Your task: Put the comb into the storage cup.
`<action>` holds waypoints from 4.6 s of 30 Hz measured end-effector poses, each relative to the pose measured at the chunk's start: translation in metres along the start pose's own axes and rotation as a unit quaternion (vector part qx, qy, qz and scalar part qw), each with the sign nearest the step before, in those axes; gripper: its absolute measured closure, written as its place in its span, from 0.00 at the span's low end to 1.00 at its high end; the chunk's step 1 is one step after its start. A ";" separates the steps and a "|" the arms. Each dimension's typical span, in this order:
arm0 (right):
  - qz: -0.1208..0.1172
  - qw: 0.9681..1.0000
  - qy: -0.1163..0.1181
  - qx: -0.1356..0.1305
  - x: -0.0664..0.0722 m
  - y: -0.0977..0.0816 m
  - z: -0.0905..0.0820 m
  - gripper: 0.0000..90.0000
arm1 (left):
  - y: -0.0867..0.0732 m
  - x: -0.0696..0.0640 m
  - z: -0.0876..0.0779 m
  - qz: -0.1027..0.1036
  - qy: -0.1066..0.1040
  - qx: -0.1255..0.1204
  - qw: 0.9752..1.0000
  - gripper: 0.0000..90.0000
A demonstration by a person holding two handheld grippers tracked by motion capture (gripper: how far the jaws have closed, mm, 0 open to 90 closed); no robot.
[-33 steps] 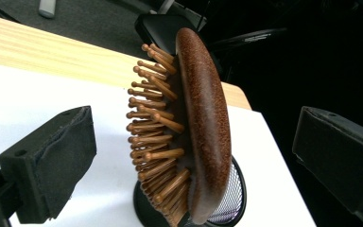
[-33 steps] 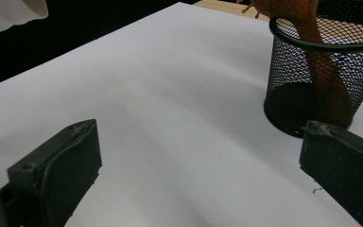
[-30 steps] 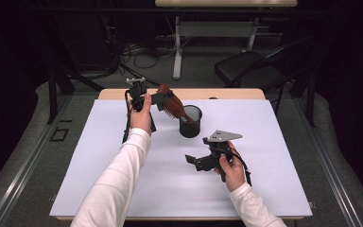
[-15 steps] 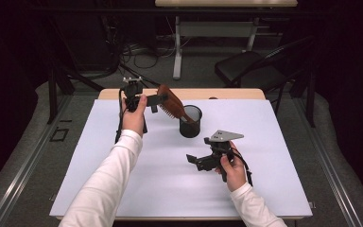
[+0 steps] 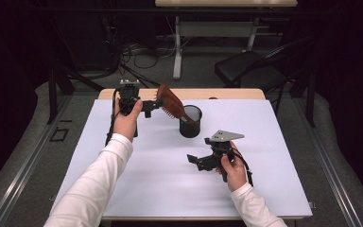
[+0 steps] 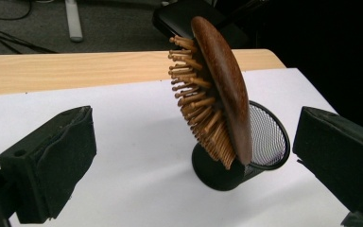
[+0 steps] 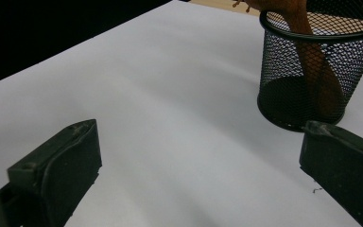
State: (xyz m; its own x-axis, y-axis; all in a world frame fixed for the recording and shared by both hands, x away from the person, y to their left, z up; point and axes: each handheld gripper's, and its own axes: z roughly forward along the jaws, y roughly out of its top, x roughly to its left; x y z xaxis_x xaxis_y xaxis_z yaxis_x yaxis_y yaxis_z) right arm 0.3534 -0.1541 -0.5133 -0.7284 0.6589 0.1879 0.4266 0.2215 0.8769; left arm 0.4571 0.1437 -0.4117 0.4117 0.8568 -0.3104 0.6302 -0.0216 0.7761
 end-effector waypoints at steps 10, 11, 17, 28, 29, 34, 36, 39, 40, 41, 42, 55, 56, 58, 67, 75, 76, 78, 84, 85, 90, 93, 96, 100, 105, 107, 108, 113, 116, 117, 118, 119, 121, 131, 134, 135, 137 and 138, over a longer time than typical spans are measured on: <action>-0.001 1.000 -0.003 0.000 0.000 0.000 0.000 0.00 | -0.011 0.005 -0.013 0.024 0.002 0.011 1.000 0.00; -0.001 1.000 -0.004 -0.001 -0.001 0.000 0.000 0.00 | -0.012 0.006 -0.014 0.023 0.001 0.012 1.000 0.00; -0.001 1.000 -0.010 0.000 -0.002 0.002 -0.003 0.00 | -0.019 0.006 -0.020 0.028 0.000 0.012 1.000 0.00; 0.006 1.000 -0.019 0.004 -0.005 0.004 -0.005 0.00 | -0.035 0.006 -0.027 0.034 -0.012 0.020 0.999 0.00; 0.007 1.000 -0.020 0.004 -0.005 0.004 -0.005 0.00 | -0.037 0.006 -0.028 0.037 -0.013 0.022 0.999 0.00; 0.009 1.000 -0.026 0.008 -0.005 0.004 -0.003 0.00 | -0.047 0.007 -0.031 0.045 -0.015 0.023 0.999 0.00; 0.011 1.000 -0.028 0.008 -0.005 0.004 -0.003 0.00 | -0.051 0.007 -0.032 0.049 -0.017 0.022 0.998 0.00; 0.011 0.999 -0.033 0.009 -0.005 0.005 -0.002 0.00 | -0.055 0.007 -0.034 0.059 -0.010 0.022 0.998 0.00; 0.013 0.999 -0.037 0.009 -0.005 0.006 -0.002 0.00 | -0.056 0.007 -0.034 0.062 -0.008 0.021 0.998 0.00; 0.013 0.999 -0.040 0.008 -0.006 0.006 -0.002 0.00 | -0.057 0.008 -0.034 0.063 -0.006 0.024 0.998 0.00; 0.018 0.999 -0.043 0.007 -0.006 0.007 -0.003 0.00 | -0.058 0.008 -0.034 0.062 -0.005 0.022 0.998 0.00; 0.013 0.997 -0.073 0.019 -0.008 0.007 -0.013 0.00 | -0.071 0.012 -0.042 0.084 0.012 0.023 0.996 0.01; 0.013 0.997 -0.072 0.018 -0.008 0.007 -0.015 0.00 | -0.072 0.012 -0.042 0.087 0.012 0.023 0.996 0.01; 0.011 0.997 -0.075 0.019 -0.008 0.006 -0.017 0.00 | -0.075 0.011 -0.044 0.092 0.013 0.024 0.995 0.01; 0.004 0.997 -0.079 0.024 -0.008 0.001 -0.028 0.00 | -0.086 0.008 -0.050 0.102 0.013 0.022 0.994 0.01; 0.013 0.996 -0.089 0.021 -0.012 -0.005 -0.039 0.00 | -0.098 0.011 -0.057 0.091 0.004 0.013 0.996 0.01; 0.014 0.996 -0.090 0.021 -0.012 -0.006 -0.040 0.00 | -0.099 0.011 -0.057 0.090 0.004 0.013 0.996 0.01; 0.013 0.995 -0.092 0.022 -0.013 -0.007 -0.042 0.00 | -0.102 0.013 -0.059 0.090 0.005 0.014 0.996 0.01; 0.019 0.995 -0.097 0.021 -0.016 -0.013 -0.050 0.00 | -0.112 0.018 -0.064 0.087 0.010 0.009 0.996 0.01; 0.020 0.995 -0.099 0.022 -0.016 -0.014 -0.052 0.00 | -0.114 0.019 -0.065 0.084 0.011 0.007 0.996 0.01; 0.023 0.994 -0.106 0.021 -0.019 -0.018 -0.059 0.00 | -0.121 0.024 -0.068 0.076 0.012 0.004 0.997 0.01; 0.026 0.993 -0.111 0.018 -0.020 -0.020 -0.063 0.00 | -0.126 0.027 -0.069 0.070 0.013 -0.001 0.997 0.01; 0.027 0.993 -0.115 0.017 -0.022 -0.022 -0.067 0.00 | -0.131 0.029 -0.069 0.061 0.011 -0.004 0.998 0.01; 0.038 0.992 -0.119 0.016 -0.026 -0.028 -0.070 0.00 | -0.137 0.032 -0.068 0.055 0.011 -0.007 0.998 0.01; 0.038 0.991 -0.130 0.014 -0.030 -0.032 -0.072 0.00 | -0.141 0.034 -0.068 0.050 0.011 -0.014 0.999 0.01; 0.038 0.990 -0.136 0.016 -0.032 -0.033 -0.073 0.00 | -0.143 0.036 -0.067 0.049 0.012 -0.013 0.999 0.01; 0.037 0.990 -0.137 0.013 -0.033 -0.034 -0.074 0.00 | -0.144 0.036 -0.067 0.048 0.014 -0.013 0.999 0.01; 0.041 0.989 -0.142 0.011 -0.036 -0.037 -0.075 0.00 | -0.148 0.038 -0.066 0.048 0.018 -0.014 0.999 0.01; 0.046 0.989 -0.142 0.010 -0.038 -0.040 -0.075 0.00 | -0.150 0.039 -0.066 0.046 0.019 -0.014 0.999 0.01; 0.046 0.989 -0.141 0.009 -0.038 -0.040 -0.075 0.00 | -0.151 0.040 -0.066 0.045 0.020 -0.014 0.999 0.01; 0.048 0.989 -0.142 0.009 -0.039 -0.040 -0.075 0.00 | -0.151 0.041 -0.066 0.046 0.021 -0.015 0.999 0.01; 0.049 0.988 -0.144 0.008 -0.039 -0.041 -0.076 0.00 | -0.152 0.041 -0.066 0.045 0.022 -0.016 0.999 0.01; 0.051 0.988 -0.146 0.004 -0.040 -0.041 -0.077 0.00 | -0.153 0.043 -0.066 0.045 0.024 -0.017 0.999 0.01; 0.060 0.987 -0.151 0.000 -0.044 -0.045 -0.080 0.00 | -0.158 0.046 -0.066 0.045 0.031 -0.016 0.998 0.01; 0.064 0.987 -0.150 -0.001 -0.045 -0.046 -0.081 0.00 | -0.159 0.046 -0.066 0.044 0.031 -0.016 0.998 0.01; 0.066 0.986 -0.151 -0.001 -0.045 -0.047 -0.081 0.00 | -0.159 0.047 -0.066 0.043 0.032 -0.017 0.998 0.01; 0.066 0.987 -0.150 -0.002 -0.046 -0.047 -0.081 0.00 | -0.160 0.047 -0.067 0.042 0.033 -0.017 0.998 0.01; 0.067 0.986 -0.150 -0.002 -0.046 -0.048 -0.082 0.00 | -0.160 0.048 -0.067 0.041 0.034 -0.018 0.998 0.01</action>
State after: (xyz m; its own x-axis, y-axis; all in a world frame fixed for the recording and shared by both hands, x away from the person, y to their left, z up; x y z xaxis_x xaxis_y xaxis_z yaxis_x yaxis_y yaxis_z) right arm 0.3230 -0.2537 -0.5277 -0.4746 0.8650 0.1631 0.5057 0.1163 0.8548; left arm 0.3320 0.2223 -0.5138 0.4154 0.8855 -0.2081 0.5718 -0.0762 0.8168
